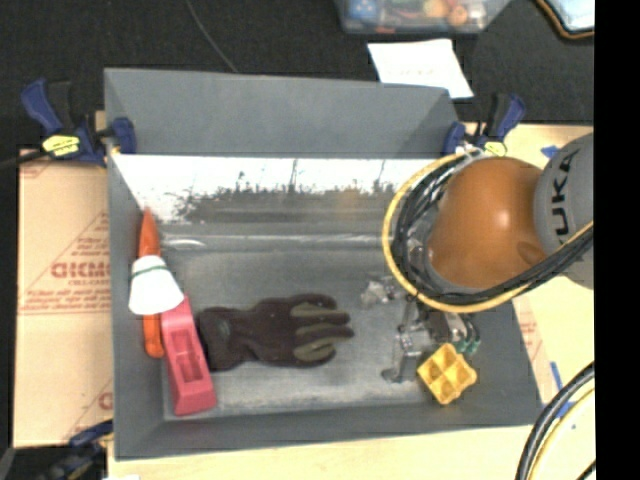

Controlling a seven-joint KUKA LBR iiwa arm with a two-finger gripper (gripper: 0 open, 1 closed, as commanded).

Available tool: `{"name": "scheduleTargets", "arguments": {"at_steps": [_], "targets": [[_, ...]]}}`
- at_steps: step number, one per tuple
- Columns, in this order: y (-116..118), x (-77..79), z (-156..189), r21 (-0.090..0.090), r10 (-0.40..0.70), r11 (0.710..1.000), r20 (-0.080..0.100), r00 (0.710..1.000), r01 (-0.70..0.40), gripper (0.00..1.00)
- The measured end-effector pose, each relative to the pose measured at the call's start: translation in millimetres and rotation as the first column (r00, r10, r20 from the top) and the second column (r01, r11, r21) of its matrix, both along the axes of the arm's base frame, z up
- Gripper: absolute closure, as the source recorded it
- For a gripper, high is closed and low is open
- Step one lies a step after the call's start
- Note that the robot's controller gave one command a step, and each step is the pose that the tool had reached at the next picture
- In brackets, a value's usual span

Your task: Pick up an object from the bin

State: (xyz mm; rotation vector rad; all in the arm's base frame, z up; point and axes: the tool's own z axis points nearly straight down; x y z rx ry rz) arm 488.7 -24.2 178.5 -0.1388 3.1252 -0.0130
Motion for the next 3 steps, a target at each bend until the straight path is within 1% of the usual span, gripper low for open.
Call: {"name": "scheduleTargets", "arguments": {"at_steps": [1,2,3], "targets": [[100.2,-13.4,-96.6,0.007,-0.242,0.97,-0.004,0.97,0.242,0.0],[93.7,-11.2,-91.6,0.007,-0.234,0.972,0.0,0.972,0.234,0.0],[147.6,19.2,-33.6,0.012,-0.149,0.989,0.008,0.989,0.149,0.0]]}}
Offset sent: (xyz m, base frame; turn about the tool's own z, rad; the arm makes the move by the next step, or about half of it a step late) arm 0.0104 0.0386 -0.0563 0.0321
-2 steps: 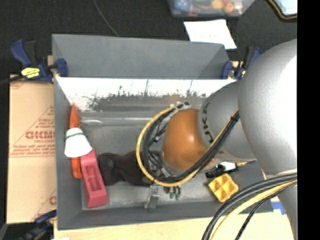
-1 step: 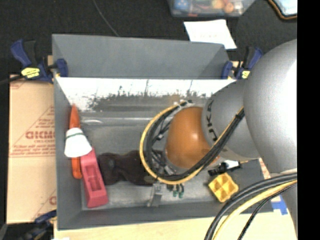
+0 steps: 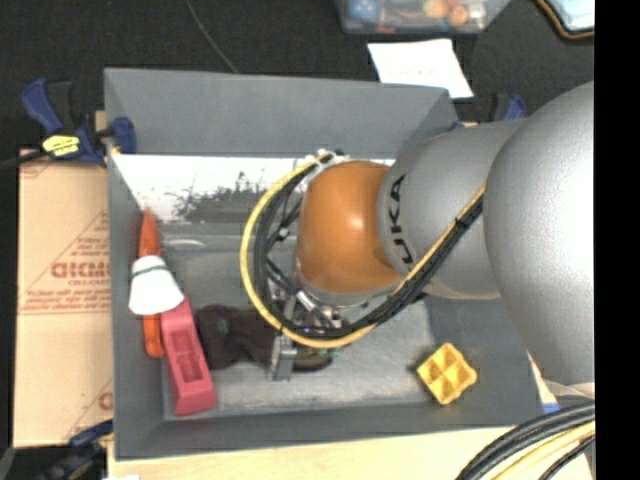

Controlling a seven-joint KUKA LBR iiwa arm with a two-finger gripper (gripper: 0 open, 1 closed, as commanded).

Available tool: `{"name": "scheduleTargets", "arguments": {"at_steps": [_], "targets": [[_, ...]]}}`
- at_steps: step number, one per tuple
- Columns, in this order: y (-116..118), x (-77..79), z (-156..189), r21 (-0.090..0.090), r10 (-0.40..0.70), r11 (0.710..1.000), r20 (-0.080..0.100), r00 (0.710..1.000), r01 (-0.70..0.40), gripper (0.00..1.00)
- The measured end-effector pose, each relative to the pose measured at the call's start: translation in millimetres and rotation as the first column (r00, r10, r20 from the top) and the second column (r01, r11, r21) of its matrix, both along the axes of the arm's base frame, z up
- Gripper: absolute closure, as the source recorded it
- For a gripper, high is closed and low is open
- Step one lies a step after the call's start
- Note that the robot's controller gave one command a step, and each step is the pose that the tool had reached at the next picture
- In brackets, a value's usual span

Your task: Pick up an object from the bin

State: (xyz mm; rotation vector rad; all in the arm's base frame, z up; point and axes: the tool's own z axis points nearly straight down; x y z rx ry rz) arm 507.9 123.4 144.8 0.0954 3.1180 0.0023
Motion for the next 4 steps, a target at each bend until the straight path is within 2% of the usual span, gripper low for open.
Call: {"name": "scheduleTargets", "arguments": {"at_steps": [1,2,3,4], "targets": [[-8.1,-7.3,-75.7,-0.005,-0.255,0.967,-0.012,0.967,0.255,0.0],[-5.2,-0.1,33.3,-0.006,-0.08,0.997,-0.008,0.997,0.08,0.0],[-11.0,3.7,-43.8,0.0,-0.358,0.934,-0.009,0.934,0.358,0.0],[-6.8,24.8,-1.9,-0.001,-0.098,0.995,0.009,0.995,0.098,1.0]]}}
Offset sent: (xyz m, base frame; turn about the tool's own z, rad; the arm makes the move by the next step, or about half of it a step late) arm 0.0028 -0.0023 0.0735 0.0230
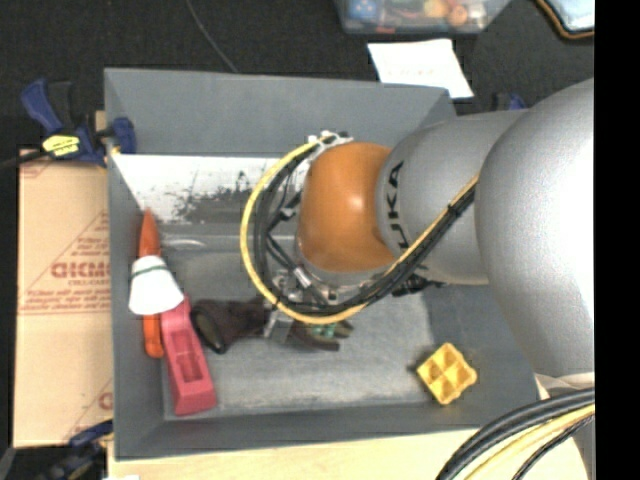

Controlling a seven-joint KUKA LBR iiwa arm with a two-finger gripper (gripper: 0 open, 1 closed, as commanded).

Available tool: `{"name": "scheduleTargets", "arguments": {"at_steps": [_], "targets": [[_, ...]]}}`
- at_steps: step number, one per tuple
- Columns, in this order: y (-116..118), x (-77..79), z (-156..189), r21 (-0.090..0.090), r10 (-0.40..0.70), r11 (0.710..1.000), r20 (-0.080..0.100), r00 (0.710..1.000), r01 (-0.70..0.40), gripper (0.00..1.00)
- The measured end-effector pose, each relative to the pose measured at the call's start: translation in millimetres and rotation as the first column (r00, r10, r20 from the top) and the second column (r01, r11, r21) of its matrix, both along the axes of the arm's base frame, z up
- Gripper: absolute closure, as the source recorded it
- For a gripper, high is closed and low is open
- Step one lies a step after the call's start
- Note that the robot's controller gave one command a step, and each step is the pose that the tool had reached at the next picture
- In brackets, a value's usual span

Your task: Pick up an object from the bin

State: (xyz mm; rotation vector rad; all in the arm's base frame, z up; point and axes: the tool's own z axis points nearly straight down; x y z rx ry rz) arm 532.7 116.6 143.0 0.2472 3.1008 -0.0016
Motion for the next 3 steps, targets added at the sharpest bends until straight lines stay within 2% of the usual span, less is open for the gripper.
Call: {"name": "scheduleTargets", "arguments": {"at_steps": [3], "targets": [[-0.4,-1.2,-2.4,-0.002,0.006,1.0,-0.005,1.0,-0.006,1.0]]}}
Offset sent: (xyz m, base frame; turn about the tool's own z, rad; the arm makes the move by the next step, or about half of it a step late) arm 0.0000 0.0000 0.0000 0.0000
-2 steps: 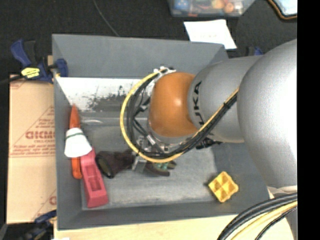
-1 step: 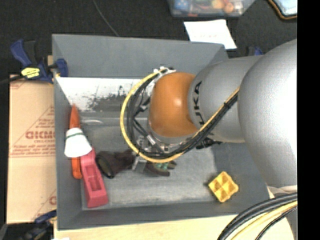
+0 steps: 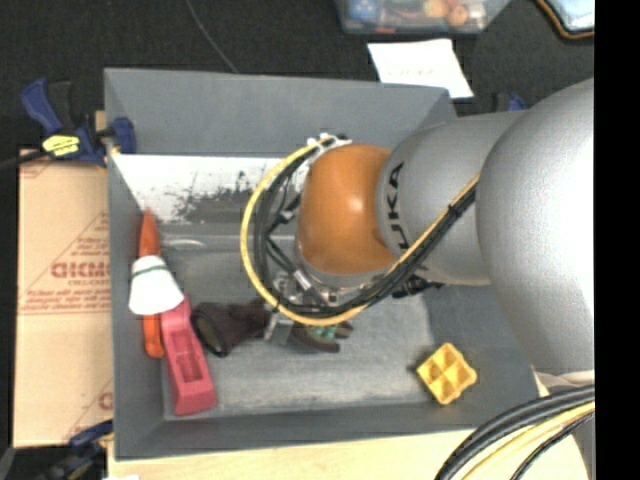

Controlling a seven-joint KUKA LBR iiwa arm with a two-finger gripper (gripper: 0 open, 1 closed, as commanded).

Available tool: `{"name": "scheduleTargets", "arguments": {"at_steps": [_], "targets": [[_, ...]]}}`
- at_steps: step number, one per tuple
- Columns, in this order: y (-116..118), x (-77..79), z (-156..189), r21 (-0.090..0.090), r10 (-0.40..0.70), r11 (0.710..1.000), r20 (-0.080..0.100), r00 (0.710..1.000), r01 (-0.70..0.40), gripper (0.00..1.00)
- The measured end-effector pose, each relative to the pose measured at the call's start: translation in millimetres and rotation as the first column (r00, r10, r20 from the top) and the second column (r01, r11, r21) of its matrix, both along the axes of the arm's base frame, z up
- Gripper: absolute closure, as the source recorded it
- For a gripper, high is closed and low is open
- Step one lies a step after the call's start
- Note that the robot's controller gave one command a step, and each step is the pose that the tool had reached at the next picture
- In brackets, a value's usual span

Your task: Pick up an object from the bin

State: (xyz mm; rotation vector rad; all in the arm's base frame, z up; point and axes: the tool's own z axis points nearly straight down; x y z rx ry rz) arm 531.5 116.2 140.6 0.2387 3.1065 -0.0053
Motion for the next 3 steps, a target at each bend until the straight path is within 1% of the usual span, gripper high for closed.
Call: {"name": "scheduleTargets", "arguments": {"at_steps": [1,2,3], "targets": [[0.4,-0.2,9.2,-0.001,-0.003,1.0,-0.009,1.0,0.003,1.0],[-56.2,27.5,14.9,0.002,-0.117,0.993,-0.001,0.993,0.117,1.0],[-28.9,17.0,101.2,0.001,-0.042,0.999,-0.003,0.999,0.042,1.0]]}}
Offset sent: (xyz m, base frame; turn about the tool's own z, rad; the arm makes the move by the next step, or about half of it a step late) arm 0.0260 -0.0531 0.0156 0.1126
